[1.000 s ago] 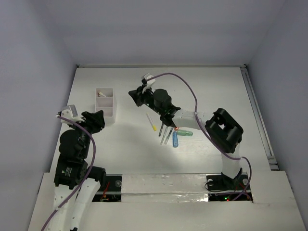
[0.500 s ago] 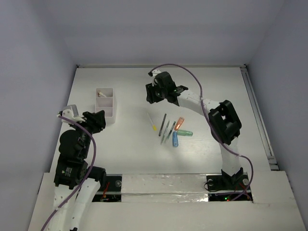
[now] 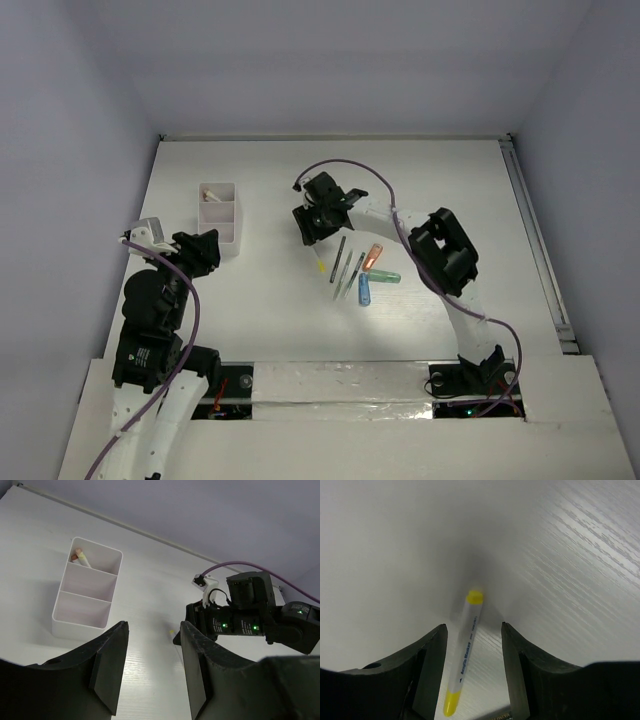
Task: Sort the stationery into containers
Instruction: Pick up the pen from the center of the board, then place the pen in the storage box.
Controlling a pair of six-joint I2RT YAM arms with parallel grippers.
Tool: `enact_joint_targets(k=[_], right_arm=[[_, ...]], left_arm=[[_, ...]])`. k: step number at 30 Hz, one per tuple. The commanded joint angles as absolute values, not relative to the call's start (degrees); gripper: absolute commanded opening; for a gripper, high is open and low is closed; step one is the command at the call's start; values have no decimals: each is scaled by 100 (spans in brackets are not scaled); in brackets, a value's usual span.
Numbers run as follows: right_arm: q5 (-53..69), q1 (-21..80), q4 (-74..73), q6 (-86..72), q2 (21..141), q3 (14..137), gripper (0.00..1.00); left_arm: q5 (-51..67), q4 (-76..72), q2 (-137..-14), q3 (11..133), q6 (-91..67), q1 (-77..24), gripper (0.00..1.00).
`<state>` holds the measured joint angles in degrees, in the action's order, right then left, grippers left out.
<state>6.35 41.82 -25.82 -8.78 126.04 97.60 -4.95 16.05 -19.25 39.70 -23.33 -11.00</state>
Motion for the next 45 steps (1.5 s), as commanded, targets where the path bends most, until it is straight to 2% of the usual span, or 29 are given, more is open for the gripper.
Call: enact_joint_targets(k=[1,5,9,11,14,17,20,21,24,30,35,40,45], right_arm=[[686,4324,-2680,-800,12770,10134,53],[431,4386,-2795,-800,12937,10327,51],[71,4447,-2970,-738,13069,10520,40],[-139,4509,-3015,-703,13061,10547,39],[-315,4562,-3076,-616,13069,10626,30],[-562,4676,-3278,-519,13210,10827,27],[-554,4737,-3331,-510,13368,10968,18],[-571,4737,-3331,-536,13394,11004,10],[-423,4737,-3034,-676,13263,10960,0],[245,4737,-1567,-1045,12490,10881,0],[843,4737,516,-1520,12103,10626,0],[1336,4737,2973,-2451,12408,10485,0],[1301,4737,4261,-2988,13138,11220,0]], left_arm=[[-431,1318,-1899,3894,-2259,-1063,42],[-448,1310,-1890,3893,-2250,-1063,42],[-422,1309,-1855,3894,-2259,-1063,42],[-439,1301,-1863,3885,-2250,-1063,42],[-404,1301,-1863,3894,-2259,-1063,42],[-422,1301,-1837,3893,-2259,-1063,42],[-396,1301,-1846,3885,-2250,-1063,42],[-396,1301,-1820,3885,-2250,-1063,42],[-439,1318,-1845,3885,-2259,-1063,42],[-439,1309,-1854,3893,-2250,-1063,42],[-474,1327,-1819,3902,-2259,-1063,42],[-510,1354,-1828,3902,-2267,-1063,42],[-527,1362,-1846,3911,-2259,-1063,42]])
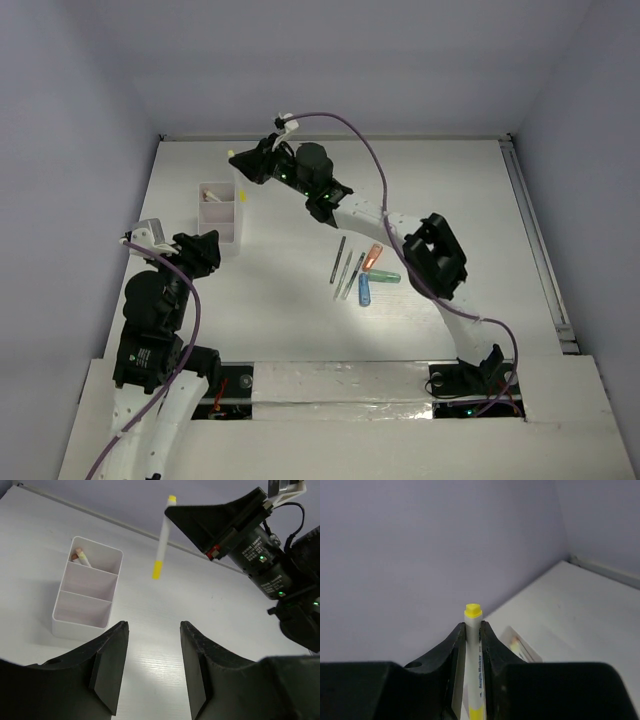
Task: Sort the stationery into containers
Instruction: Place the pen in the storage box.
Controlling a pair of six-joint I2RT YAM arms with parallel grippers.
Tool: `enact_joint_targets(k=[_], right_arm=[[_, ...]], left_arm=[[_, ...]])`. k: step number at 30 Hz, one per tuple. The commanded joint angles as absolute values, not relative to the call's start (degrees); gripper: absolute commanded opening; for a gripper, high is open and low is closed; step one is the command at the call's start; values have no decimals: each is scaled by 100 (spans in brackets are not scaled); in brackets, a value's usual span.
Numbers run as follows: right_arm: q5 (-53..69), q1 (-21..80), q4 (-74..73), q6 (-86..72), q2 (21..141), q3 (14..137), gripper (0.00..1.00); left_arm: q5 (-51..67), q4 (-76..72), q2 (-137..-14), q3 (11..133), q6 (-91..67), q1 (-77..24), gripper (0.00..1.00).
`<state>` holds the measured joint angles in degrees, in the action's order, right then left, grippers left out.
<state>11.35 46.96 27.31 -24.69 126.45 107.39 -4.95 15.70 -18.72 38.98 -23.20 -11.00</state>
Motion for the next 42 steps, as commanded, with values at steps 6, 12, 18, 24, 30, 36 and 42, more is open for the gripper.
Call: enact_joint_targets(k=[6,12,18,24,30,36,42], right_arm=[[1257,4737,4176,-2963,14588,13224,0],[941,4737,3796,-2646,15363,14370,0],[765,4737,3814,-2479,15556,14475,0],[695,4790,3823,-2312,15671,14300,4],[703,4790,3858,-2338,15890,14265,6],[677,4843,3858,-2180,15864,14203,7],[835,4843,4025,-2136,15557,13897,43]], left_arm=[[-510,1354,-1828,3911,-2259,-1063,42],[-501,1353,-1863,3902,-2259,-1063,42],[-466,1336,-1925,3902,-2241,-1063,42],[-501,1345,-1951,3902,-2250,-1063,42],[-519,1354,-2021,3911,-2241,-1063,42],[-527,1353,-2056,3920,-2232,-1063,42],[-510,1345,-2065,3911,-2224,-1063,42]])
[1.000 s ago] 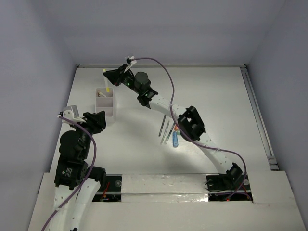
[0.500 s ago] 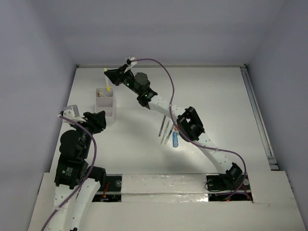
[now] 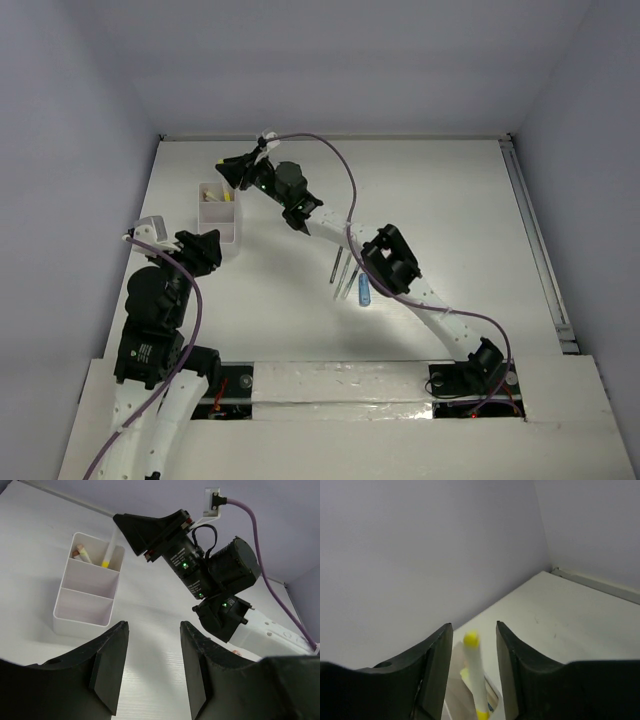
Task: Sort the stationery into containers
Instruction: Place the pen in the storage box, then pick up the pen from the center of the board.
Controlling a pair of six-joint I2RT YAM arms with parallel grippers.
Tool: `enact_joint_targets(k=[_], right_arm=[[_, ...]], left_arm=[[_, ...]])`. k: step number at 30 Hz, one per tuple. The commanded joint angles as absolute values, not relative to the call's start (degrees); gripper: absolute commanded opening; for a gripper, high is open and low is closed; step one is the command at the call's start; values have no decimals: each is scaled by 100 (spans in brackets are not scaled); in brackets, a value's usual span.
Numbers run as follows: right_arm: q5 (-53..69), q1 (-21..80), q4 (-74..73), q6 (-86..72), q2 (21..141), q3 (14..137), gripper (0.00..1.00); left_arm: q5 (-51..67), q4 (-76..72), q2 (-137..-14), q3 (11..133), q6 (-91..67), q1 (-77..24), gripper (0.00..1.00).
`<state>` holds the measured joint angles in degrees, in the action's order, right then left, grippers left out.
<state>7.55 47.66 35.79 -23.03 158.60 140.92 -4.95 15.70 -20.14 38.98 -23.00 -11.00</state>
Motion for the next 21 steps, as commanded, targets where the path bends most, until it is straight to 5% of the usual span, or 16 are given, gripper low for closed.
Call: enact_joint_targets(k=[1,6,14,15,18,21], right_arm=[[861,4843,4034,-2144,15487,13756,48],[1090,4843,4139,-2074,14759,13150,60],[897,4843,4974,-1899,12825,10436,58],[853,4843,4975,-1872,12623,9867,56],[721,4790,4529,-1802,11849,8890,16],[239,4667,3124,-1845,11234,8421,0]], left_arm=[[-510,1353,-2074,3920,-2232,-1063,42],[-501,1336,-2048,3911,-2224,-1002,42],[-431,1318,-2074,3885,-2224,-949,42],[-413,1310,-2092,3885,-2224,-949,42],[-290,1240,-2101,3859,-2215,-949,42],[-176,1213,-2144,3850,-2189,-949,42]])
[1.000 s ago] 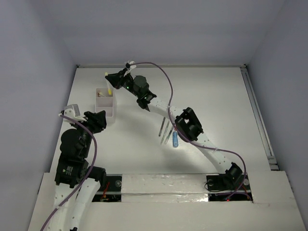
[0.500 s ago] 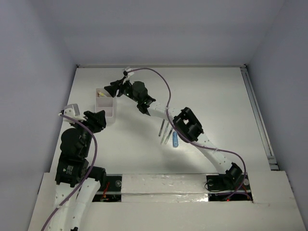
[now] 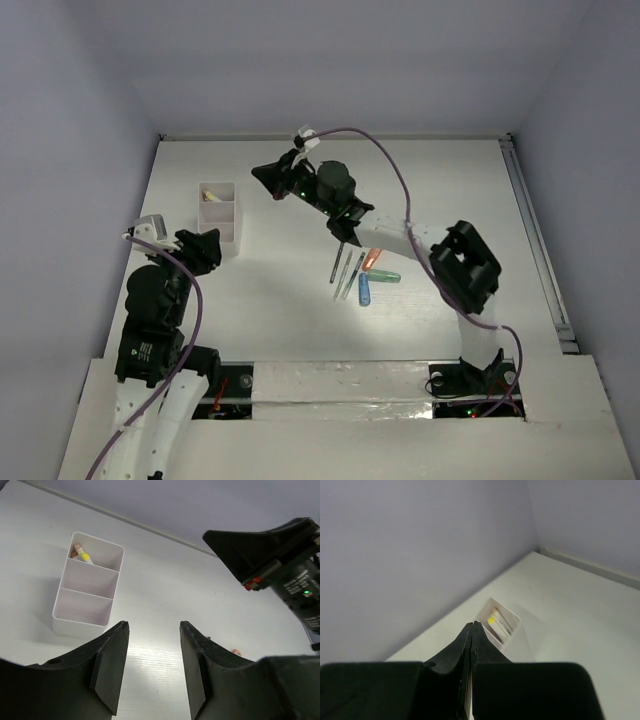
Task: Sort the stationery into containers
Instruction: Pick up the pen from the center of the board.
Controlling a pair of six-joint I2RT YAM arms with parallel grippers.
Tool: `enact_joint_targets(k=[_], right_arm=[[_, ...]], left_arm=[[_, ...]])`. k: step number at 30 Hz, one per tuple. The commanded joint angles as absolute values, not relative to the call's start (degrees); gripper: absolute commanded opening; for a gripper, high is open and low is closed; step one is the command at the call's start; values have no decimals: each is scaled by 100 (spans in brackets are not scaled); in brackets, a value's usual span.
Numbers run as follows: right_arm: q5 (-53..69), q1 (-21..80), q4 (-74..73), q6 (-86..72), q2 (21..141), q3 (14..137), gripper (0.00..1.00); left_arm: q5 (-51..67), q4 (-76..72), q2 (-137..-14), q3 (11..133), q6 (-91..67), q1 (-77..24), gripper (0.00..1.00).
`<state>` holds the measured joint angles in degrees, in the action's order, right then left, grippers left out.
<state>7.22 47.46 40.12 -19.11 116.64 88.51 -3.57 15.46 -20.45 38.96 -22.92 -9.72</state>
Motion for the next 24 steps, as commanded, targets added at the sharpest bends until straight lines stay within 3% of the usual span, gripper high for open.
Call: enact_joint_targets(k=[1,4,9,10,11,13,17,24], right_arm=[[37,4563,2372,-1941,11093,8133,0],[-333,4351,1453,-2100,10461,7604,0],[-1185,4236,-455,-1767,9897,7181,0],[-1308,4167,-605,-1749,9888,7155,16],[-1301,4079,-798,-1784,9896,7119,26],[-1213,3973,-852,-1924,9966,6979,42],[-1266,3841,-1002,-2021,10212,6996,45],[-1169,3841,-1213,-2118,10661,7260,42]], left_arm=[[-141,1213,-2136,3841,-2180,-949,41],[-88,1187,-2074,3841,-2145,-949,35],[-26,1152,-2083,3832,-2092,-949,16],[-35,1151,-2057,3841,-2092,-949,12],[-35,1177,-2065,3841,-2092,-1001,5],[-70,1178,-2048,3832,-2092,-1002,0],[-114,1204,-1986,3850,-2101,-1002,1],[-132,1213,-1942,3858,-2109,-1055,15]])
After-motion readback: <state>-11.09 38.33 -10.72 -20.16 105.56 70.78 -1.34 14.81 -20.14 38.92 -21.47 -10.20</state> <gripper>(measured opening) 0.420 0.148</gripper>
